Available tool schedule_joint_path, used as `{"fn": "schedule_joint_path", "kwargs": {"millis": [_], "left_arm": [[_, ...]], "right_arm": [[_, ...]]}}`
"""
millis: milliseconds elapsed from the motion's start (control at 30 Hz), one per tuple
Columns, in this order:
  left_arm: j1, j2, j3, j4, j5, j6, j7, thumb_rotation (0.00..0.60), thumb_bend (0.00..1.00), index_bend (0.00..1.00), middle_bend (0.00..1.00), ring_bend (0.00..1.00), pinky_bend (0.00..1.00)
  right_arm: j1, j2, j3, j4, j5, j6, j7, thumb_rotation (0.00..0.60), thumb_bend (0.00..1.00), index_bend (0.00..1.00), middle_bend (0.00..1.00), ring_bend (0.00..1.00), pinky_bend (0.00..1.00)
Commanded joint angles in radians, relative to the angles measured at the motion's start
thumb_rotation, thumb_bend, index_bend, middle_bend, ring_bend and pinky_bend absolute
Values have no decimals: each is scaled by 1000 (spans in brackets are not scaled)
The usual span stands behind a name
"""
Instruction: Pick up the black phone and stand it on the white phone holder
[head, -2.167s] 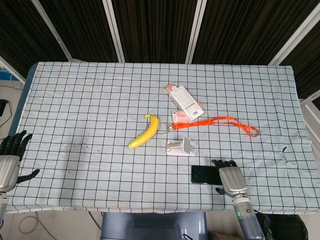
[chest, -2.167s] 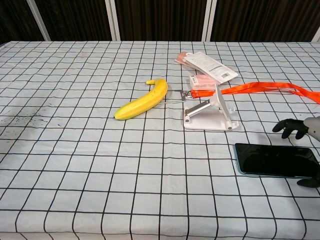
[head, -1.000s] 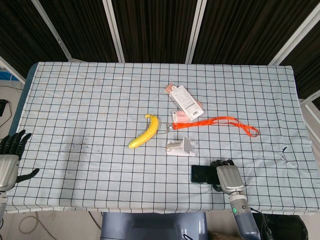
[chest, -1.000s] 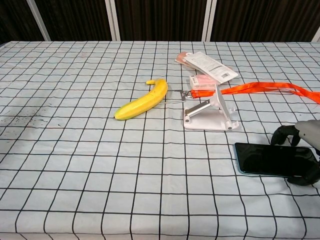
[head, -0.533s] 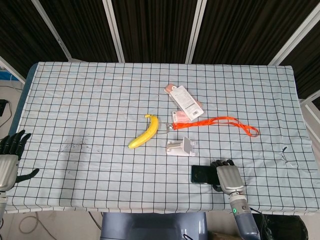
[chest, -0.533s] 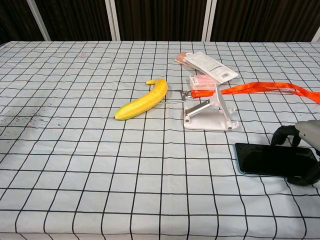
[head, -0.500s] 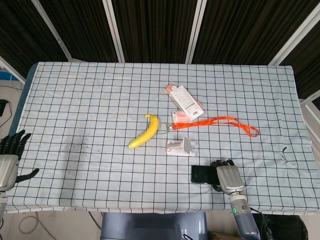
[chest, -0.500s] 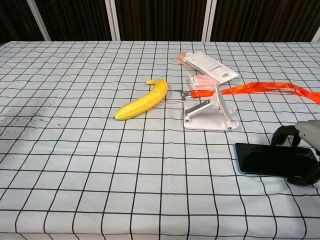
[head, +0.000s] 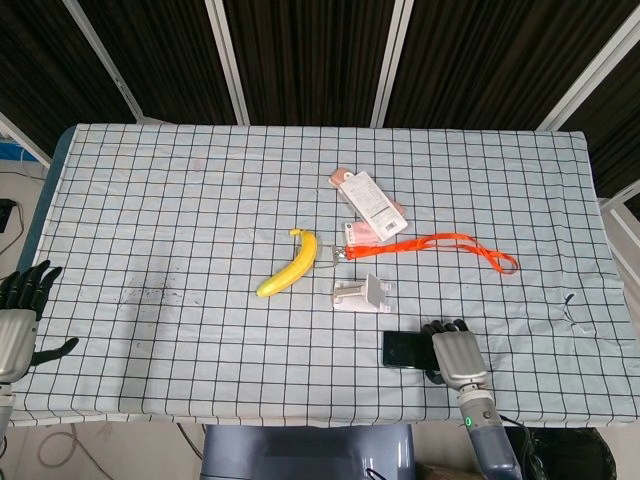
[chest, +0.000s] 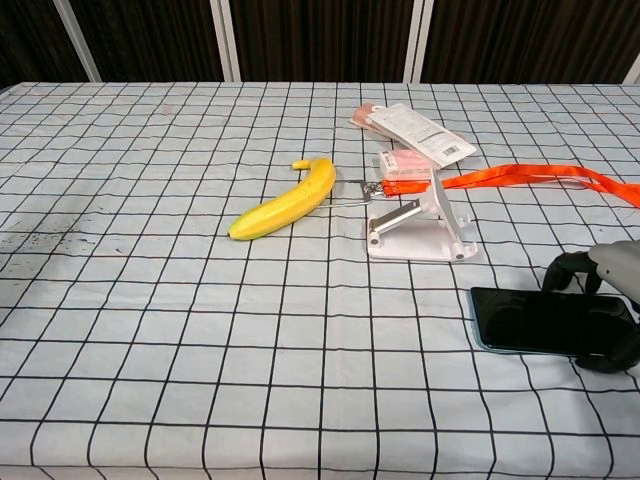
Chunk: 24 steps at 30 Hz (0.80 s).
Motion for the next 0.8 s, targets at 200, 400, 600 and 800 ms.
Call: {"fn": "schedule_joint_path", "kwargs": {"millis": [200,400,600,800], "left_arm": [[1,1,0,-2,1,2,-3,600,0,0,0,0,0],[2,3,0,-3,1,3,-6,600,0,0,0,0,0],[2,4,0,-4,1,3,-9,600,0,0,0,0,0],[3,4,0,-5,0,4,-11,600,0,0,0,0,0]], "right_arm": [[1,11,-8,-14,-20,8,20,600,776,475,514,465,245],[-5,25,-12,-29,-75,26,68,600,775,498,536,487,264],[-14,45,-6,-44,-126,45,134,600,776,508,544,493,299],[-21,61,15,-47,-167,63,213,600,776,508,544,493,312]]}}
